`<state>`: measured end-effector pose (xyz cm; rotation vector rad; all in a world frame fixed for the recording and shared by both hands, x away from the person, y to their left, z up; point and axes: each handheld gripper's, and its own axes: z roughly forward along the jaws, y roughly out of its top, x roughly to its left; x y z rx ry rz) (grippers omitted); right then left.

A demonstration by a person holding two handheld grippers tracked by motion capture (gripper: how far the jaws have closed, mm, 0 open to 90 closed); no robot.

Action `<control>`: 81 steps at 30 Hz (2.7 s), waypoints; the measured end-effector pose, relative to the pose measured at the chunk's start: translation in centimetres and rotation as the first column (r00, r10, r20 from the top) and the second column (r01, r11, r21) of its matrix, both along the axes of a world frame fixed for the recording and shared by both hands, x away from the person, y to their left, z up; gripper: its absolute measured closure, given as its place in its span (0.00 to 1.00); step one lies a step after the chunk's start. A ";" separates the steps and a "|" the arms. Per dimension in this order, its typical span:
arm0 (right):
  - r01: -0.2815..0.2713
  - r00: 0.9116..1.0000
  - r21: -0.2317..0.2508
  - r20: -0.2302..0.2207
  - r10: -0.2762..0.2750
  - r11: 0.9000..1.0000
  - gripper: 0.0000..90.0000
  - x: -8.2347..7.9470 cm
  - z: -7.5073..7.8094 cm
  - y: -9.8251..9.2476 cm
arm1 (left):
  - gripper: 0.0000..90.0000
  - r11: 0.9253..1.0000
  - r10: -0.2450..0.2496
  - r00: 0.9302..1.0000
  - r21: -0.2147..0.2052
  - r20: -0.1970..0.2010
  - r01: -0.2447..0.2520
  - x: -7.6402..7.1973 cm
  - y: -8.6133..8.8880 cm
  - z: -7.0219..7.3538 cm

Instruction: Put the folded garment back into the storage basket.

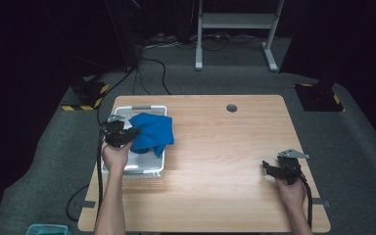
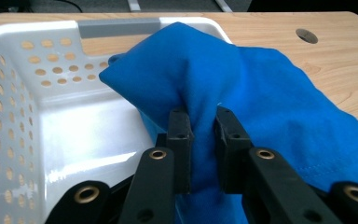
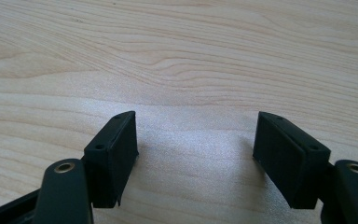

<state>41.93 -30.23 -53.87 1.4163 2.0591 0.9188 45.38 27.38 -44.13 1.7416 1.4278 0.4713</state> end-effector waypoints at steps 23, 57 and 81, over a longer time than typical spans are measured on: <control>0.000 1.000 0.000 0.000 0.000 1.000 0.34 0.0 0.0 0.0 | 0.87 0.995 0.054 0.997 0.088 -0.056 -0.049 1.0 1.0 -2.5; 0.001 1.000 -0.001 0.000 -0.001 1.000 0.34 0.0 0.0 0.0 | 0.49 0.973 0.122 0.992 0.201 -0.036 -0.112 0.9 -0.3 -2.7; 0.001 1.000 -0.001 0.000 -0.001 1.000 0.34 0.0 0.0 0.0 | 0.41 0.986 0.108 0.994 0.131 0.006 -0.107 0.0 -1.1 -2.1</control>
